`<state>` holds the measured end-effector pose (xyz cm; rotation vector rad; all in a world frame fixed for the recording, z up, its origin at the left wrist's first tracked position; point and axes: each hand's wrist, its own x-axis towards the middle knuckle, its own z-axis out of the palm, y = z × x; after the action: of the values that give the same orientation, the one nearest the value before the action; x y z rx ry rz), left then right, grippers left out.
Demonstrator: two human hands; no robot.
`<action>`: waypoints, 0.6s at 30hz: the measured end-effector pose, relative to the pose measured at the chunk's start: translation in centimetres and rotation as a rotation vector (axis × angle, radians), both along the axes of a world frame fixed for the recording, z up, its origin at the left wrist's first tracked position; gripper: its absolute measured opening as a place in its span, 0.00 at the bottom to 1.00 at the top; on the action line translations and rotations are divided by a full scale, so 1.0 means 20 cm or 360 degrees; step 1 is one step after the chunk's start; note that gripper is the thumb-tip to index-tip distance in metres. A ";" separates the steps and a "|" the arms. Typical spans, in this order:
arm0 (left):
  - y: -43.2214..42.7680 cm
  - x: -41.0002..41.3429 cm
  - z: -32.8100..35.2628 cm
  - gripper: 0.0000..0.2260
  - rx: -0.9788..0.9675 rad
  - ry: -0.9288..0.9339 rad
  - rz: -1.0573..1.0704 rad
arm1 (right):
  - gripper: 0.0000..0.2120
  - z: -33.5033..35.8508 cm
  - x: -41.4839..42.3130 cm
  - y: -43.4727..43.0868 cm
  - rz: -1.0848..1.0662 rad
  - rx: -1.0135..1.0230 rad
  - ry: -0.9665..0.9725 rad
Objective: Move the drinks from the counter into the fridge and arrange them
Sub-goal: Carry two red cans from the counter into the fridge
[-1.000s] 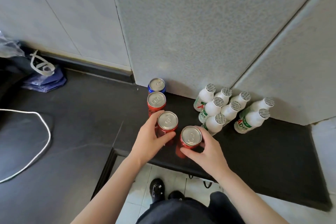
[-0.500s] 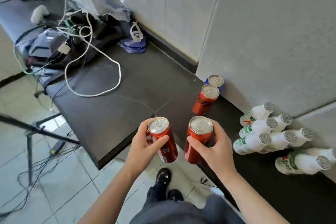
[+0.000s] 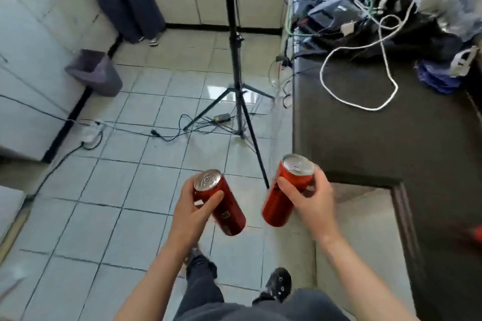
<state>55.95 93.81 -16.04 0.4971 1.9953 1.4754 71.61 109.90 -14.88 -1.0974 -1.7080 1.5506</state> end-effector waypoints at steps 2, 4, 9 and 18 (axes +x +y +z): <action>-0.15 -0.15 0.00 0.18 0.0025 0.0013 0.0154 | 0.19 0.01 -0.22 -0.09 0.0142 -0.0037 -0.0005; -0.32 -0.31 0.00 0.19 0.0057 0.0013 0.0295 | 0.20 0.02 -0.47 -0.20 0.0293 -0.0053 0.0003; -0.81 -0.76 0.03 0.18 0.0115 0.0077 0.0602 | 0.19 0.04 -1.13 -0.58 0.0577 -0.0035 0.0023; -1.57 -1.49 0.24 0.18 0.0165 0.0312 0.1124 | 0.22 0.21 -2.18 -1.27 0.1246 0.0089 0.0121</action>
<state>26.23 62.50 -11.28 -0.0516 2.3968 2.0086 28.07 84.53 -10.78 -0.3180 -2.2511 1.9274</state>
